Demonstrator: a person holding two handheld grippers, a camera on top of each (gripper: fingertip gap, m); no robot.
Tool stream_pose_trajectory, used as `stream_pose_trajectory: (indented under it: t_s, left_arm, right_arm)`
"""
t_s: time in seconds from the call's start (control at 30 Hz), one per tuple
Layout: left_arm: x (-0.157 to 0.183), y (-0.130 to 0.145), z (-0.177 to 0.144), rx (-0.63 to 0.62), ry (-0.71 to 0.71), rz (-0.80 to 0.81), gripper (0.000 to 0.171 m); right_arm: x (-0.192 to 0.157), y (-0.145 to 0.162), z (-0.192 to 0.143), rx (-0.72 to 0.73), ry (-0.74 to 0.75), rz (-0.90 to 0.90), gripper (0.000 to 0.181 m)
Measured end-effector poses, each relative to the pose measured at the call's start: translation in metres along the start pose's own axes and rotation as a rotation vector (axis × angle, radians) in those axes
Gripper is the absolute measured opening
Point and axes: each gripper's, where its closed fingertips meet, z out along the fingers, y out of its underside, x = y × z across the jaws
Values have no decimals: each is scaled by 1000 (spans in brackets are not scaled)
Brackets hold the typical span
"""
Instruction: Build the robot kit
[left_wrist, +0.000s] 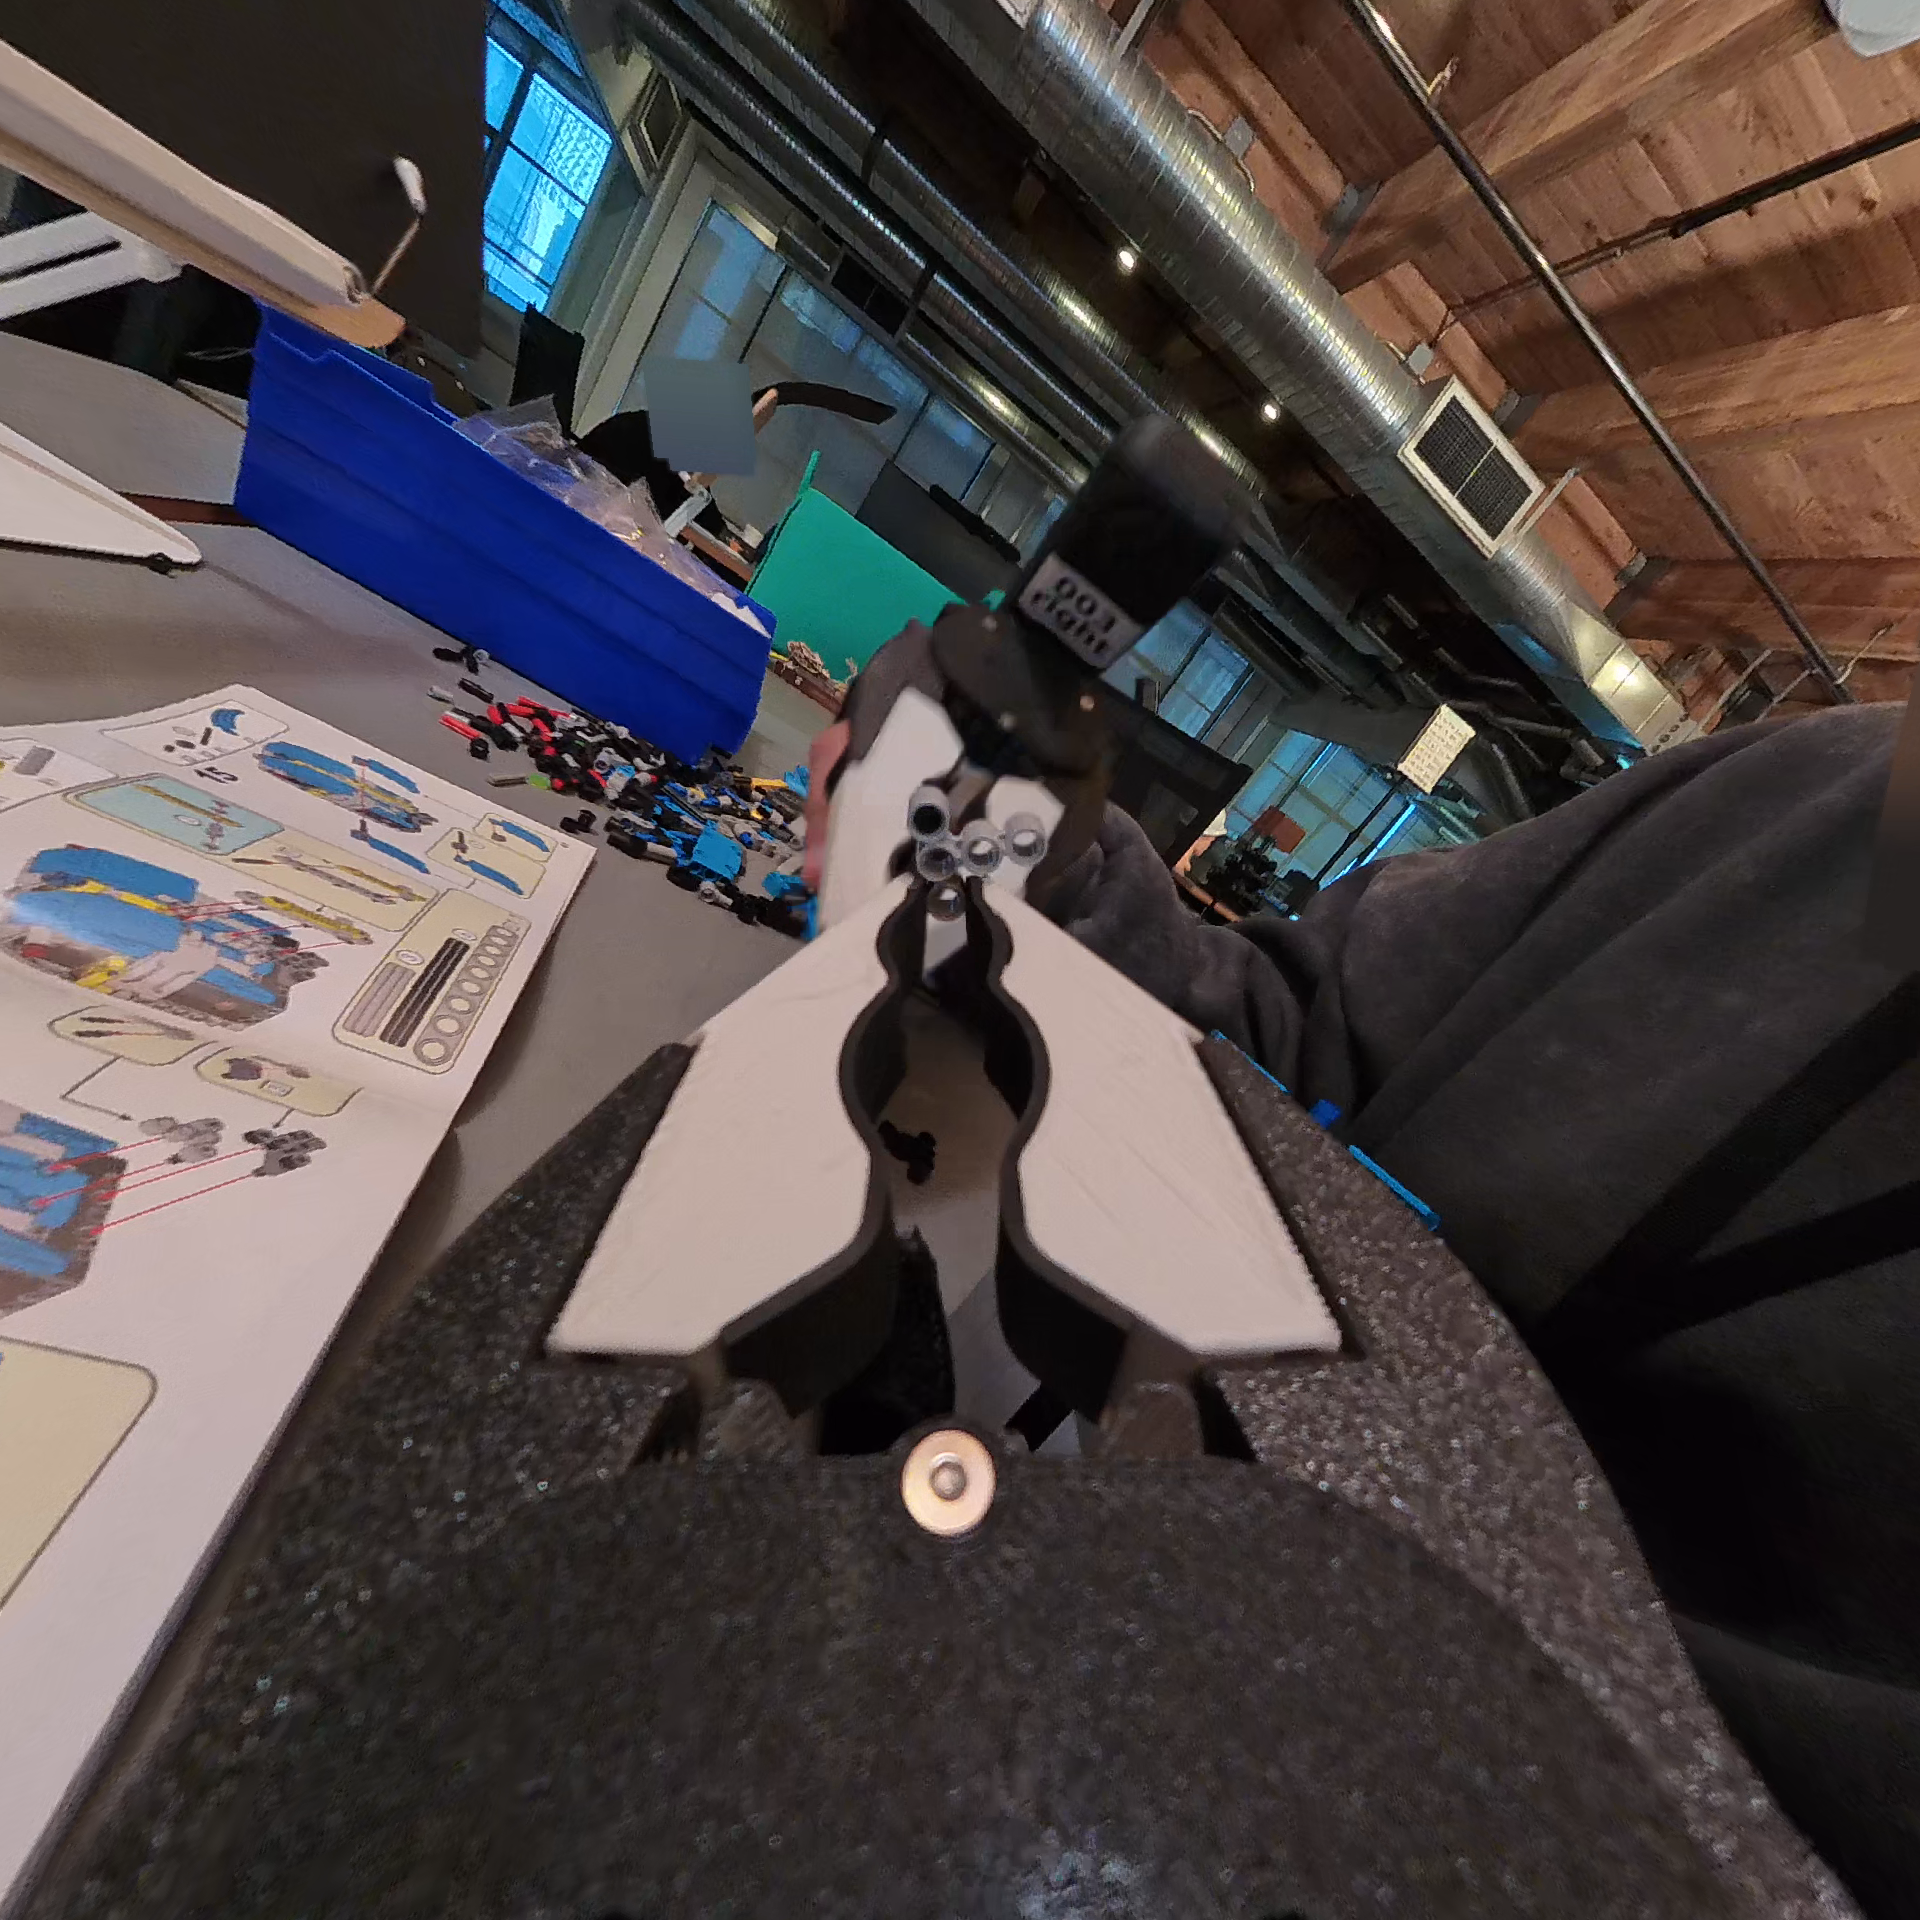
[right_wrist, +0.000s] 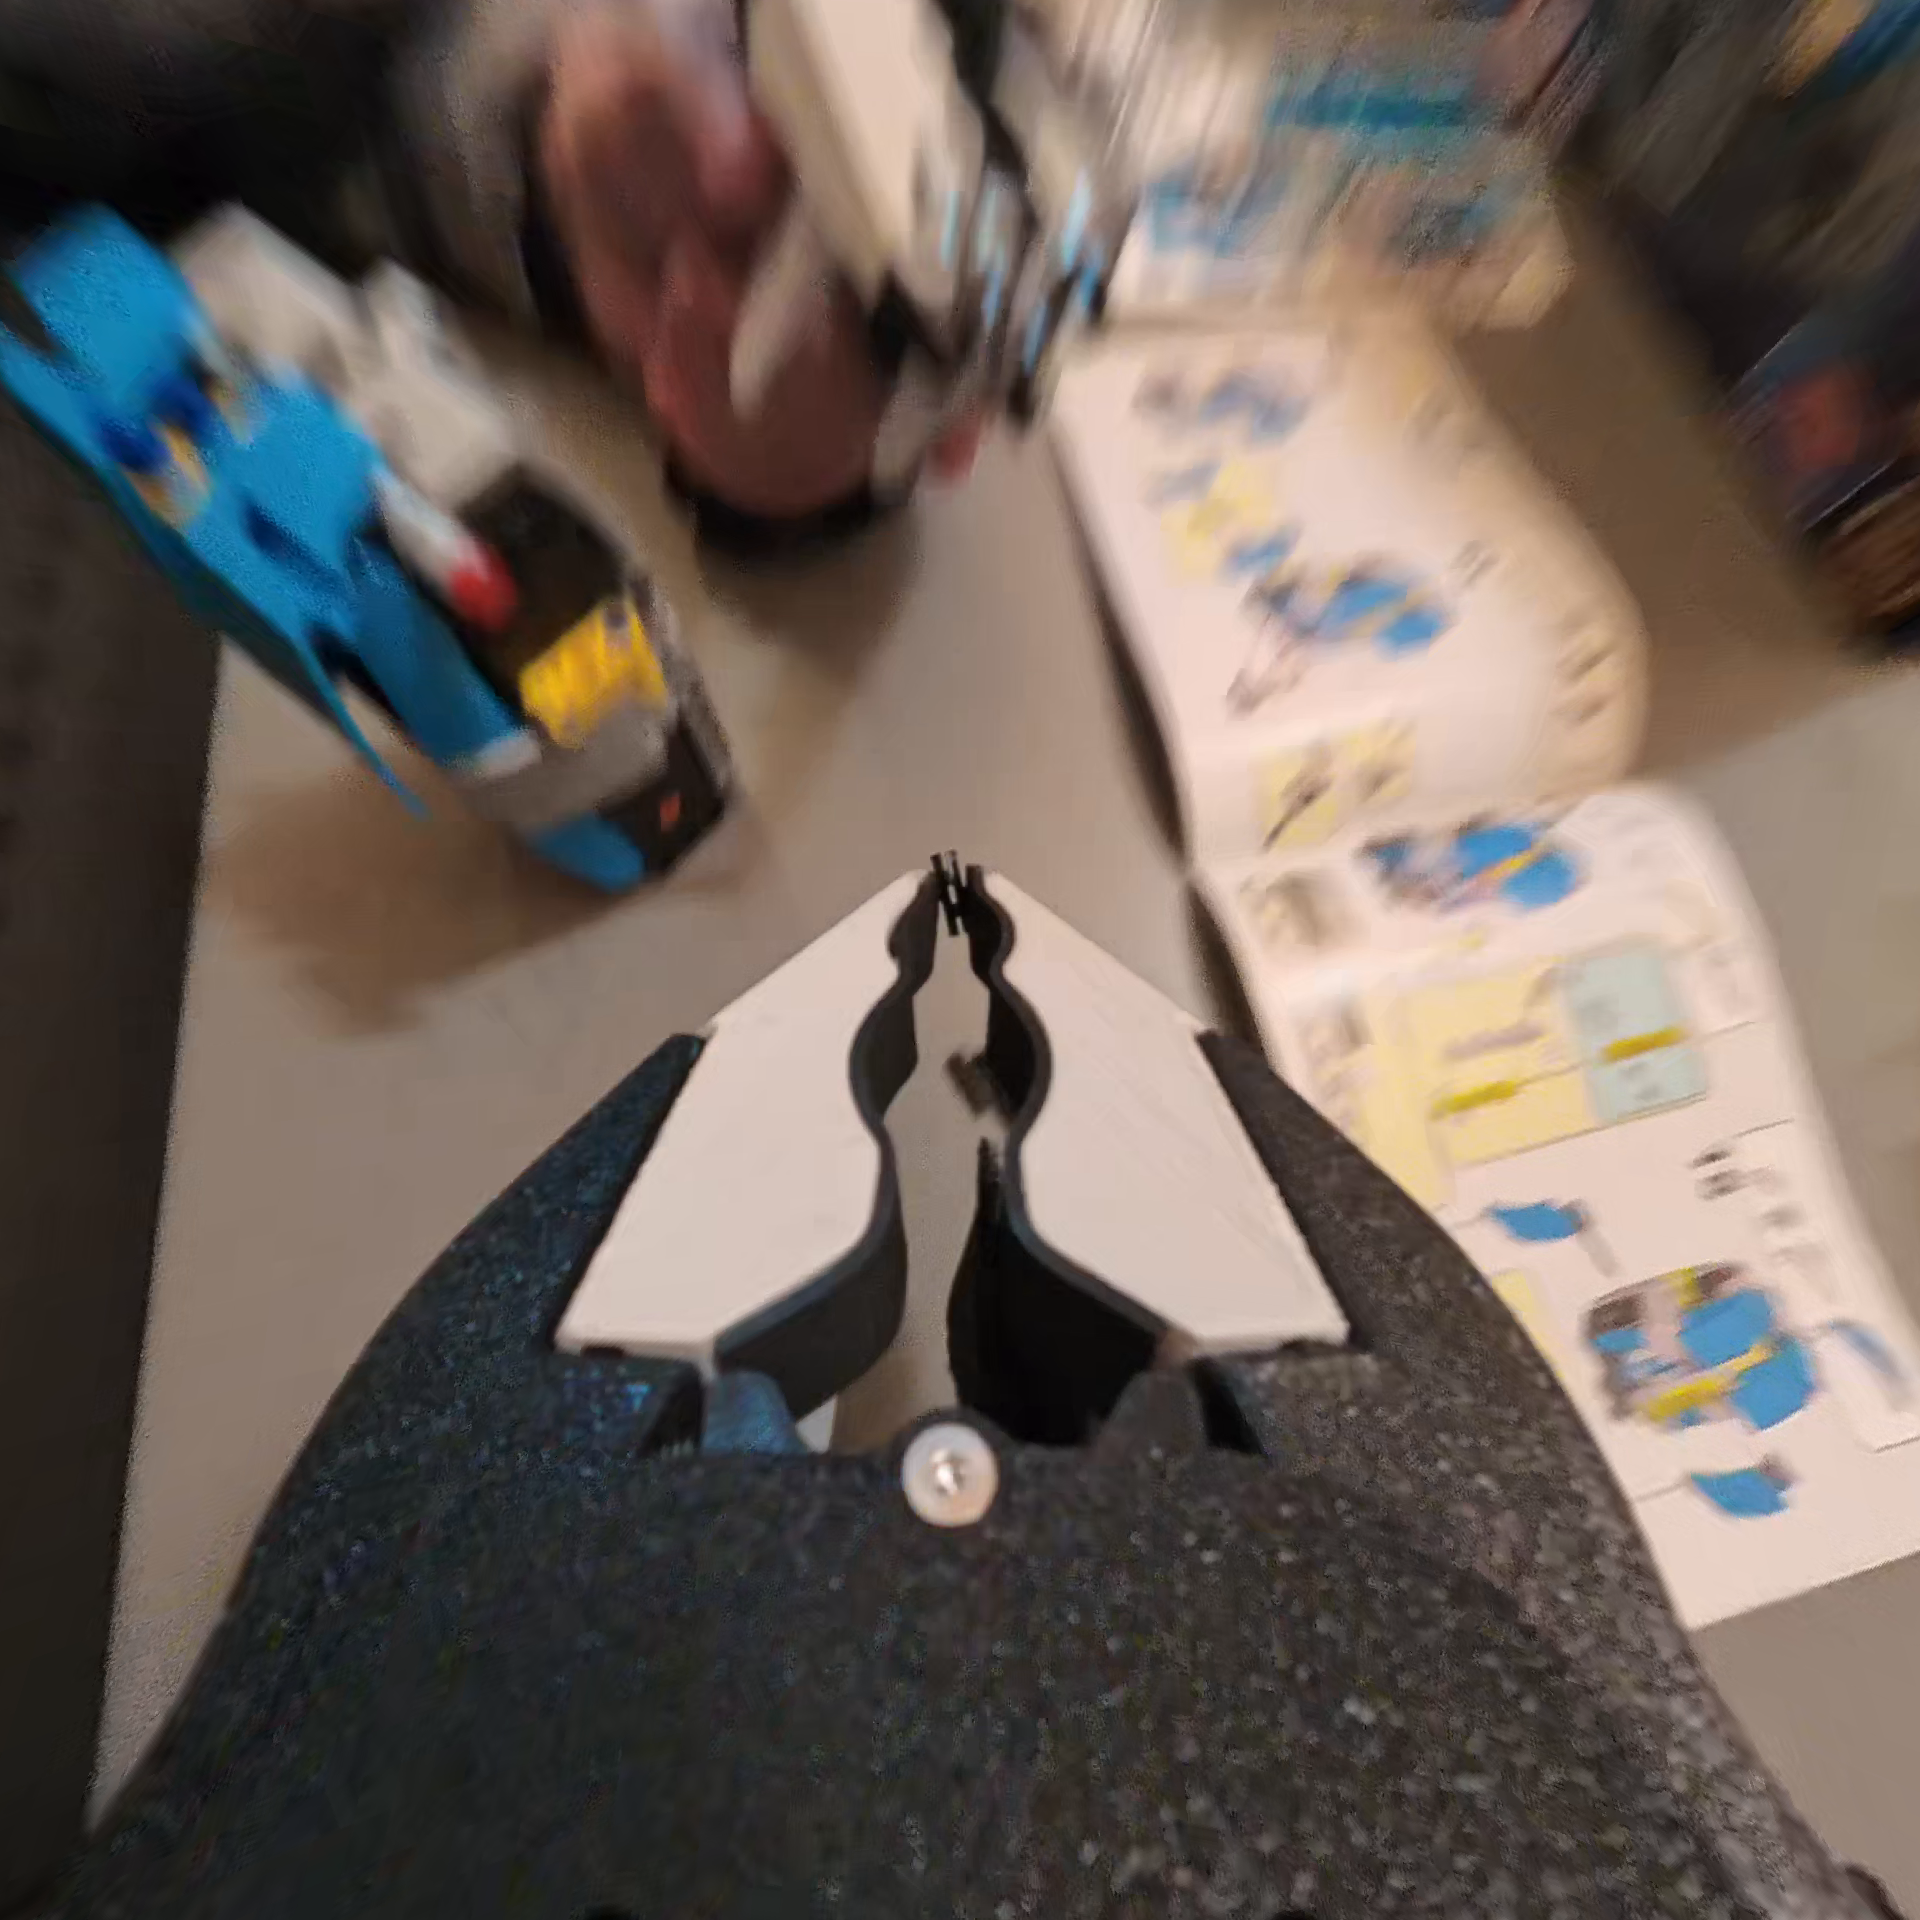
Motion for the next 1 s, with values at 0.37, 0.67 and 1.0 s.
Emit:
stream_pose_trajectory:
  t_s: [0.37, 0.67, 1.0]
  left_arm:
    - [-2, -4, -2, 22, 5, -20, 6]
    - [-5, -17, -10, 102, 19, -83, 6]
    - [-1, -5, 0, 36, -28, 24, 6]
  right_arm:
    - [2, -72, -3, 377, 59, 103, 5]
    - [-2, -74, -4, 418, -16, 157, 5]
    - [-2, -75, 0, 442, -54, 207, 5]
